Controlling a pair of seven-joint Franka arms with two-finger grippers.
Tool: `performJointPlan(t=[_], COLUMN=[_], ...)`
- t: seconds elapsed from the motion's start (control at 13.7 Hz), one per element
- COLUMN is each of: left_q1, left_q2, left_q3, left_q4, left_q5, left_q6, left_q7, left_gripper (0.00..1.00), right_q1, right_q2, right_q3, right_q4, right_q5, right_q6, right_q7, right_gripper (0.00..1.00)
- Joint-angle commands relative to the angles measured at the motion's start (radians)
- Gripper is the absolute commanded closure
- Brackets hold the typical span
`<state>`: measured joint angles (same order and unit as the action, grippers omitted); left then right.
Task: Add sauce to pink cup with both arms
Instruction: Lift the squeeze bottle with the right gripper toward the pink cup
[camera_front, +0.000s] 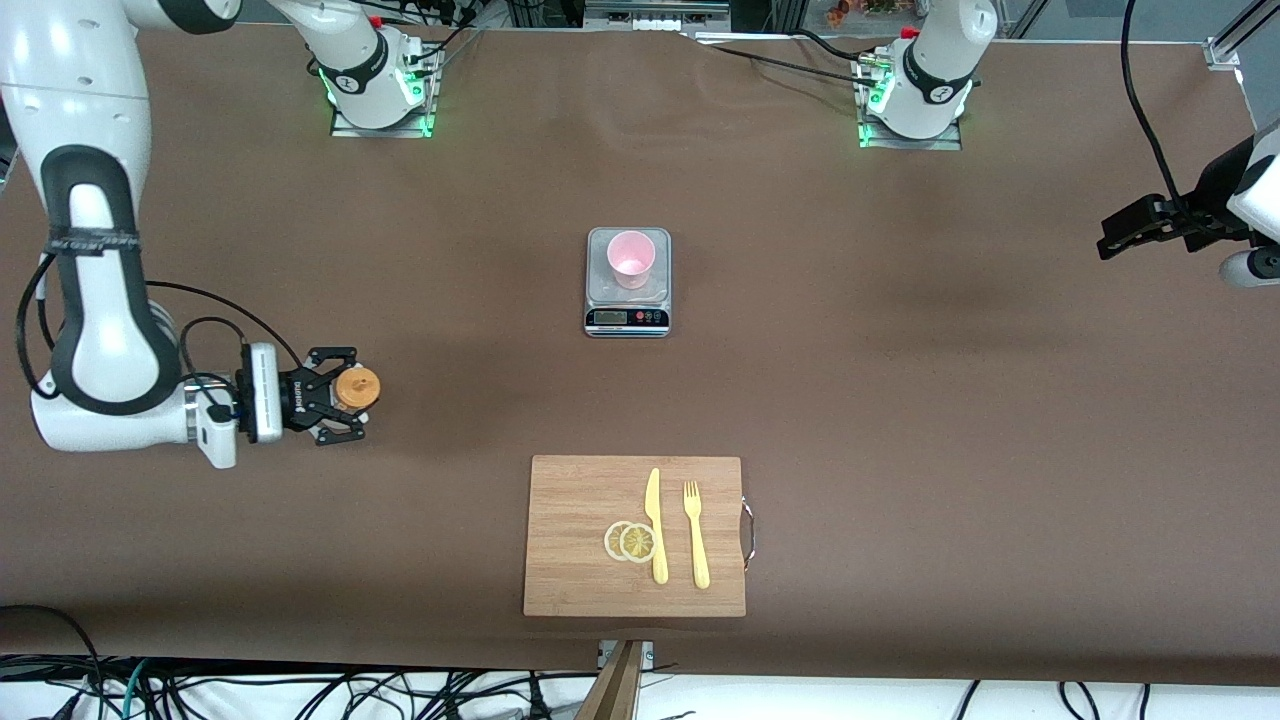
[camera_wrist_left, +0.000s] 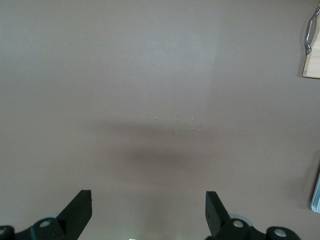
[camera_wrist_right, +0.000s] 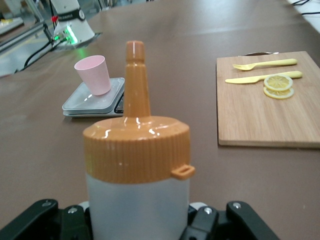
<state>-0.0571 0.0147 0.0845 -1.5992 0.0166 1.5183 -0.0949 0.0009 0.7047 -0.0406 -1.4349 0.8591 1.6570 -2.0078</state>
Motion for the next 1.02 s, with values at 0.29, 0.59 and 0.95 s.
performJointPlan(t=[0.29, 0.59, 0.95], left_q1=[0.010, 0.010, 0.010], left_q2=[0.005, 0.005, 0.010], left_q3=[0.001, 0.001, 0.001], left_q4=[0.013, 0.012, 0.012], left_q5=[-0.024, -0.026, -0.027], left_q6=[-0.009, -0.009, -0.009], left_q7=[0.020, 0.020, 0.020], left_gripper=[0.00, 0.00, 0.00], right_q1=[0.177, 0.283, 0.421], right_q2=[-0.091, -0.096, -0.102], right_q3=[-0.007, -0.005, -0.007], right_q4=[0.033, 0.033, 0.033], right_q5=[-0.297, -0.443, -0.581], right_q6=[0.096, 0.168, 0.202], right_q7=[0.257, 0.357, 0.460], right_gripper=[1.00, 1.00, 1.00])
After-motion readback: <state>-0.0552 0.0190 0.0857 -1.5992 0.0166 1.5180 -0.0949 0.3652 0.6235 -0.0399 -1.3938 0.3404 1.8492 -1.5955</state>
